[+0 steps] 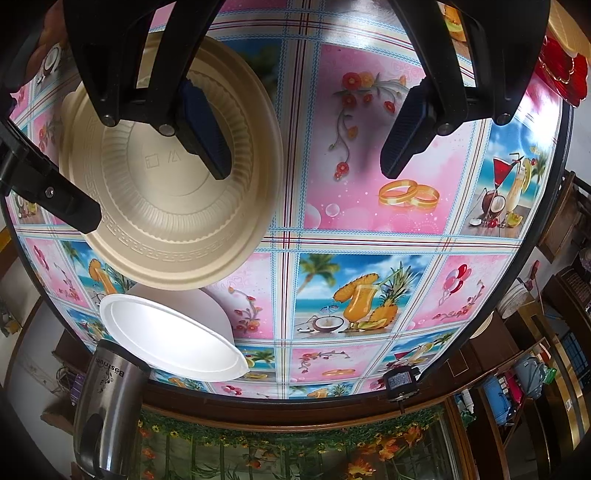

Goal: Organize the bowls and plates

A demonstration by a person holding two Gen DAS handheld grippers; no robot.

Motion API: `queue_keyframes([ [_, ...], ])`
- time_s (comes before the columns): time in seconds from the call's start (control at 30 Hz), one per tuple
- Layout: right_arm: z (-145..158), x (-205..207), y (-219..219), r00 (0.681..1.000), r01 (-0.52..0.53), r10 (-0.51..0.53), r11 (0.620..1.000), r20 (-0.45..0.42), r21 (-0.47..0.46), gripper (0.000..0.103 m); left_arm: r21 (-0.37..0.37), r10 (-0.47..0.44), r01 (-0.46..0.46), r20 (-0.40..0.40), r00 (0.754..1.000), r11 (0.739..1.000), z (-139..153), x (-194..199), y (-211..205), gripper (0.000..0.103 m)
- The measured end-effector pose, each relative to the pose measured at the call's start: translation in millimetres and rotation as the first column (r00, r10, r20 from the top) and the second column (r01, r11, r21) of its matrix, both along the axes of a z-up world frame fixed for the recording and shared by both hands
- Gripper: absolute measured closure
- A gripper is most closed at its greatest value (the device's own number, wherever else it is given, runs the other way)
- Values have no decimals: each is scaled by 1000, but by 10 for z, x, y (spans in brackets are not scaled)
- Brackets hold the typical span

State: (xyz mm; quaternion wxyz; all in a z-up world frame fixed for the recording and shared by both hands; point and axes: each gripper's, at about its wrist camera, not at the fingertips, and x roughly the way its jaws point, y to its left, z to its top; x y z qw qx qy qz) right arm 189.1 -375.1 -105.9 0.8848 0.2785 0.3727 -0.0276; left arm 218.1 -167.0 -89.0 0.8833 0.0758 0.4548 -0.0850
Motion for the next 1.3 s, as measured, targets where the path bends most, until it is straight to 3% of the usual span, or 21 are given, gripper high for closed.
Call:
queue_keyframes([
  [0.57,-2,-3,5,1000,-1,1,1000,-2,-2,37,-2,-3,3,-4,1000,1000,-8,-2,-9,20],
  [0.87,-13,7,19,1000,-2,2,1000,-5,-12,44,-3,-3,3,-8,1000,1000,-19,0,-4,20],
  [1.3,-26,28,43,1000,-3,3,1000,-6,-15,45,-7,-8,8,-20,1000,1000,-24,9,-5,20],
])
